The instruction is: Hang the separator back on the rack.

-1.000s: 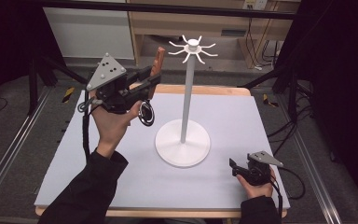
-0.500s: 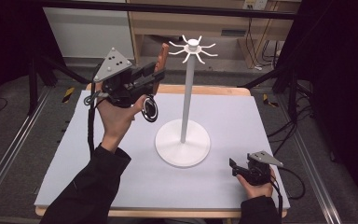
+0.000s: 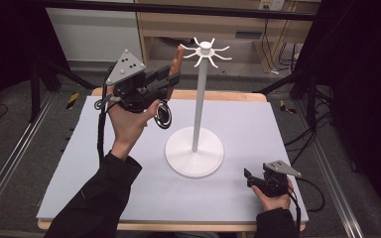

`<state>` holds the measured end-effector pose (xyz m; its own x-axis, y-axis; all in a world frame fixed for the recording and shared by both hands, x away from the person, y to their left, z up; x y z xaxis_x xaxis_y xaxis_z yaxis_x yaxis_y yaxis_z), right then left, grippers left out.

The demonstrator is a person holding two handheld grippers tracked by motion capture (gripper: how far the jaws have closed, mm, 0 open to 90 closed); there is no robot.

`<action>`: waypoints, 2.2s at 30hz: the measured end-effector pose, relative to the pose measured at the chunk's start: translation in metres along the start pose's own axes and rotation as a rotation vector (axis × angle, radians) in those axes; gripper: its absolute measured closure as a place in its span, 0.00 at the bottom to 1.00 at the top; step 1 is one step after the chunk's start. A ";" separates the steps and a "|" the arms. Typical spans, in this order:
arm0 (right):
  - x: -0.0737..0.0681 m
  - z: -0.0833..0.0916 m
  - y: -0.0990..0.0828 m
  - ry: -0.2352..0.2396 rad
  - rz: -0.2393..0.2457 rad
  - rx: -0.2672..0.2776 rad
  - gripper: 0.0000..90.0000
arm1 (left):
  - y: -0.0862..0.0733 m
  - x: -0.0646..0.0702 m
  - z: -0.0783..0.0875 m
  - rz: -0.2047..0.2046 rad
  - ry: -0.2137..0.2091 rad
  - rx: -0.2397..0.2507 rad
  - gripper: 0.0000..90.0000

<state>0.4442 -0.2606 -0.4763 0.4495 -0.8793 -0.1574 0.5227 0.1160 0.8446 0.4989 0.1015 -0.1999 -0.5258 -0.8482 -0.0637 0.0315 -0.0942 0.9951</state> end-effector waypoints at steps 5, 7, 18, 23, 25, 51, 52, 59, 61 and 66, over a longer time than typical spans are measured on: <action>0.000 0.000 0.000 0.001 0.000 0.000 0.27 | -0.001 0.001 -0.004 0.000 -0.004 -0.004 0.75; 0.000 0.000 0.000 0.001 0.001 0.001 0.27 | -0.002 0.002 -0.005 0.001 -0.006 -0.006 0.75; 0.000 0.000 0.000 0.003 0.000 0.002 0.27 | -0.002 0.006 -0.014 0.000 -0.013 -0.007 0.75; 0.000 0.000 0.000 0.003 -0.001 0.002 0.27 | -0.003 0.008 -0.016 -0.002 -0.017 -0.006 0.75; 0.000 0.000 0.000 0.004 -0.001 0.001 0.27 | -0.005 0.008 -0.016 -0.003 -0.021 -0.009 0.75; -0.001 -0.001 0.000 0.005 0.003 -0.003 0.27 | -0.013 0.011 -0.020 0.004 -0.018 -0.036 0.75; -0.001 -0.001 0.000 0.004 0.005 -0.003 0.27 | -0.013 0.011 -0.020 0.002 -0.017 -0.035 0.75; -0.001 -0.001 0.000 0.004 0.004 -0.006 0.27 | -0.017 0.008 -0.015 -0.003 -0.024 -0.033 0.64; -0.001 -0.001 0.000 0.005 0.004 -0.005 0.27 | -0.019 0.006 -0.012 0.002 -0.024 -0.033 0.61; -0.001 -0.001 -0.001 0.006 -0.002 -0.008 0.27 | -0.027 0.001 -0.002 -0.021 -0.017 -0.049 0.54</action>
<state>0.4439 -0.2595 -0.4769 0.4527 -0.8769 -0.1618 0.5295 0.1184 0.8400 0.4993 0.1023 -0.2267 -0.5414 -0.8367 -0.0828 0.0617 -0.1378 0.9885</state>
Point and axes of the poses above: each handheld gripper's, and its own axes: z roughly backward along the jaws, y roughly out of its top, x roughly to its right, the point moved 2 cm from there along -z, roughly forward along the jaws, and after that the axes turned 13 degrees about y, right-handed, at the moved point
